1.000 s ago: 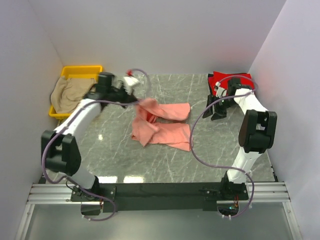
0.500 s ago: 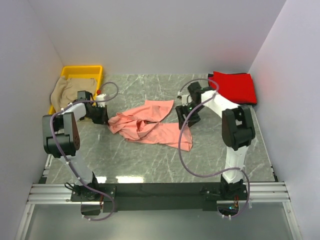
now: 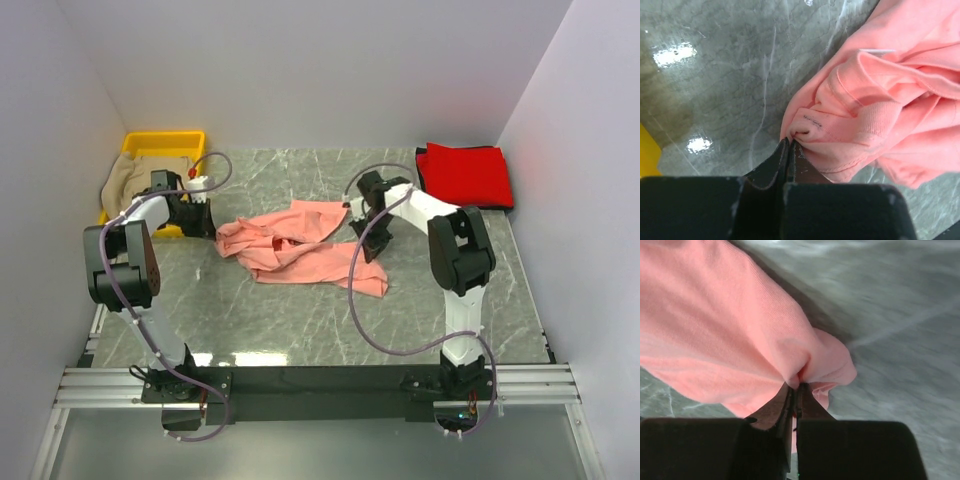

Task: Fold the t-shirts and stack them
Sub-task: Flatten the tshirt out

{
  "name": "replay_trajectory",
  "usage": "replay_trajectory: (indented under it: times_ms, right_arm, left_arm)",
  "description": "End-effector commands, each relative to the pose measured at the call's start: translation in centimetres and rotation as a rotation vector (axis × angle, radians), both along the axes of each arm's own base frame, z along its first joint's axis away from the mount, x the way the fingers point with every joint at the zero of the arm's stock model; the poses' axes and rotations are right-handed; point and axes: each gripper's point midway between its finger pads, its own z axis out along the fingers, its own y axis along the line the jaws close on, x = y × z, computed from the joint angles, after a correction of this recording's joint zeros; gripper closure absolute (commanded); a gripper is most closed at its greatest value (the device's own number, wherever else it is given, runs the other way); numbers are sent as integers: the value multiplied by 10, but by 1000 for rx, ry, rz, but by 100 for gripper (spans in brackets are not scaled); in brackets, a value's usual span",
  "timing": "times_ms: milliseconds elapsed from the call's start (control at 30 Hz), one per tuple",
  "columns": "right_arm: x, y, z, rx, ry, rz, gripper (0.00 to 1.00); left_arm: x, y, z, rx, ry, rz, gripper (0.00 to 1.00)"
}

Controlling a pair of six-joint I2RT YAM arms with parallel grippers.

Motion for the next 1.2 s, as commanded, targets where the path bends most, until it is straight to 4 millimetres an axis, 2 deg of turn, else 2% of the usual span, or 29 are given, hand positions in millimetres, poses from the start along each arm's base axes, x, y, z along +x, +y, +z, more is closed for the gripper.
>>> replay_trajectory:
  times_ms: [0, 33, 100, 133, 167, 200, 233, 333, 433, 567, 600, 633, 667, 700, 733, 767, 800, 833, 867, 900, 967, 1000, 1033, 1100, 1167]
  right_arm:
    - [29, -38, 59, 13, -140, -69, 100]
    - [29, -45, 68, 28, -151, -76, 100]
    - [23, -77, 84, -15, -177, -79, 100]
    - [18, -87, 86, -41, -179, -75, 100]
    - [7, -100, 79, -69, -151, -75, 100]
    - [0, -111, 83, -102, -163, -47, 100]
    - [-16, -118, 74, -124, -118, -35, 100]
    - [-38, -134, 65, -182, -98, 22, 100]
    - [-76, -146, 38, -224, -6, 83, 100]
    - [-90, -151, 29, -235, 26, 96, 100]
    - [-90, -150, 29, -232, 34, 100, 98]
    - [-90, -149, 32, -228, 47, 103, 93]
    - [-90, -148, 34, -219, 52, 105, 88]
    - [-88, -148, 38, -215, 43, 107, 71]
    - [-86, -149, 45, -207, 31, 101, 63]
    - [-85, -150, 50, -202, 16, 99, 57]
    - [-83, -150, 60, -190, -27, 111, 49]
    - [-85, -150, 65, -181, -39, 122, 45]
    - [-87, -150, 67, -176, -52, 129, 43]
    - [-88, -153, 73, -188, -82, 144, 37]
    - [-101, -157, 70, -191, -62, 172, 37]
    - [-105, -158, 73, -194, -78, 204, 41]
    - [-117, -160, 66, -191, -51, 227, 43]
    - [-125, -166, 63, -210, -66, 264, 46]
    - [-133, -174, 52, -249, -61, 288, 47]
  left_arm:
    - [8, 9, 29, -23, -50, 20, 99]
    - [6, 11, 34, -33, -55, 21, 99]
    - [-5, 14, 41, -48, -43, 14, 99]
    - [-11, 15, 42, -45, -33, 15, 99]
    - [-19, 15, 43, -43, -25, 8, 99]
    - [-29, 17, 40, -30, 6, 10, 99]
    - [-36, 17, 38, -26, 28, 11, 99]
    - [-65, 16, 26, -9, 104, -2, 99]
    - [-90, 19, 12, 30, 156, -5, 99]
    - [-104, 23, 6, 59, 174, -35, 99]
    - [-106, 23, 8, 54, 160, -80, 97]
    - [-107, 15, 13, 9, 142, -123, 82]
    - [-111, 12, 25, -19, 127, -156, 76]
    - [-107, 15, 35, -22, 63, -196, 70]
    - [-104, 13, 47, -34, 11, -215, 58]
    - [-98, 7, 73, -49, -103, -280, 51]
    - [-96, 2, 84, -55, -158, -317, 39]
    - [-93, -4, 96, -62, -214, -349, 27]
    - [-91, -10, 108, -51, -270, -375, 26]
    - [-88, -27, 112, -33, -304, -436, 26]
    - [-90, -47, 113, -5, -335, -496, 27]
    - [-82, -65, 116, 9, -386, -527, 27]
    - [-81, -75, 115, 12, -401, -536, 27]
    - [-90, -102, 102, 7, -389, -590, 27]
    - [-88, -117, 92, -14, -373, -588, 28]
